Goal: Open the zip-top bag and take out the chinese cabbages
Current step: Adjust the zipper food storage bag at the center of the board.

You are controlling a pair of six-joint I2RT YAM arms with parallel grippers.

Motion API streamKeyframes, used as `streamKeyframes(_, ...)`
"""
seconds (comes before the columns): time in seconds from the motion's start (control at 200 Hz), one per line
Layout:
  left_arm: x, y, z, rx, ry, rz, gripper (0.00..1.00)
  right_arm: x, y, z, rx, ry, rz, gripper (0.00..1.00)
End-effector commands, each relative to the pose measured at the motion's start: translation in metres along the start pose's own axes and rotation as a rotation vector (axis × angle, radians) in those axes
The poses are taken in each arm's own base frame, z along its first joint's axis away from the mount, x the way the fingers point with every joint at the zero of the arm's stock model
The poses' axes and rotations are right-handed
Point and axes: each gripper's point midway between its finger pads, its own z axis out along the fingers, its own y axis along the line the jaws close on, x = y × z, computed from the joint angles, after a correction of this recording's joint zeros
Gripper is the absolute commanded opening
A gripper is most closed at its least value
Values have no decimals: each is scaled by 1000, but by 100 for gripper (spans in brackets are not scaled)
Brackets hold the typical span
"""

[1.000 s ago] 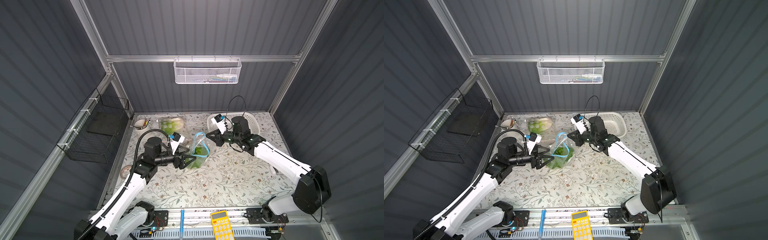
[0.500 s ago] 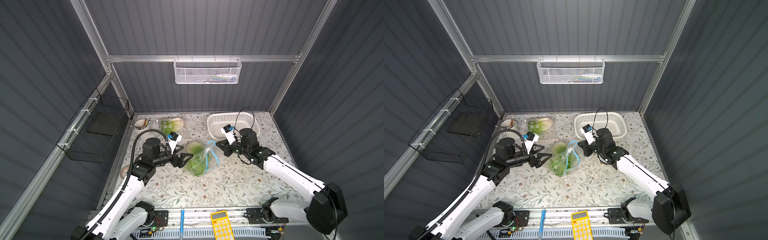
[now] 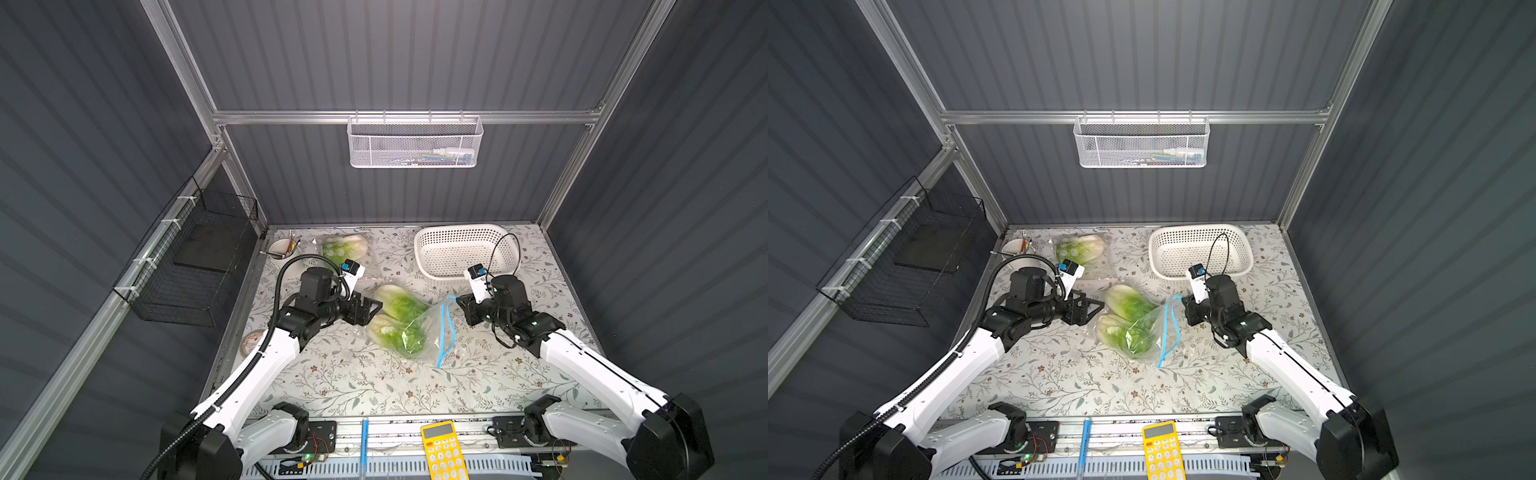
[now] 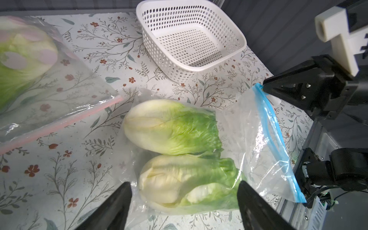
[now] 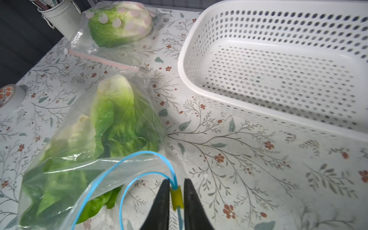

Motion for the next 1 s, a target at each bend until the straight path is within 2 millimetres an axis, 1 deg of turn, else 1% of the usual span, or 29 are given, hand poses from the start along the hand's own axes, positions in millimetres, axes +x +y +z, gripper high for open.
streamKeyframes(0.0, -10, 3, -3, -32, -13, -12, 85, 11, -9, -9, 39, 22, 24, 29)
streamKeyframes(0.1, -7, 12, 0, -70, 3, -45, 82, 19, -5, -15, 19, 36, 51, 39)
streamKeyframes(0.11, -7, 17, 1, -98, 5, -50, 82, 20, -4, -16, 17, 38, 56, 40)
streamKeyframes(0.13, -6, 21, 2, -116, 12, -57, 81, 22, -3, -17, 11, 41, 67, 41)
streamKeyframes(0.21, 0, 29, 7, -150, 54, -77, 80, 33, 2, -22, -19, 65, 115, 47)
streamKeyframes(0.325, 3, 37, 13, -177, 81, -100, 80, 48, 12, -28, -73, 94, 210, 52)
streamKeyframes(0.39, 5, 42, 17, -193, 93, -112, 80, 57, 22, -31, -137, 106, 277, 54)
streamKeyframes(0.465, 7, 48, 23, -213, 116, -127, 81, 64, 29, -34, -176, 107, 336, 55)
streamKeyframes(0.495, 8, 50, 26, -220, 127, -136, 81, 67, 37, -36, -229, 112, 361, 55)
streamKeyframes(0.595, 13, 64, 38, -264, 169, -176, 80, 67, 52, -41, -330, 81, 408, 55)
streamKeyframes(0.73, 22, 75, 50, -293, 225, -199, 79, 74, 56, -42, -371, 75, 463, 55)
streamKeyframes(0.78, 25, 79, 53, -307, 233, -206, 79, 74, 59, -42, -401, 62, 481, 55)
streamKeyframes(0.895, 22, 86, 58, -322, 234, -214, 79, 74, 64, -38, -449, 37, 515, 54)
streamKeyframes(0.995, 19, 97, 61, -362, 230, -226, 79, 73, 65, -35, -461, 29, 520, 52)
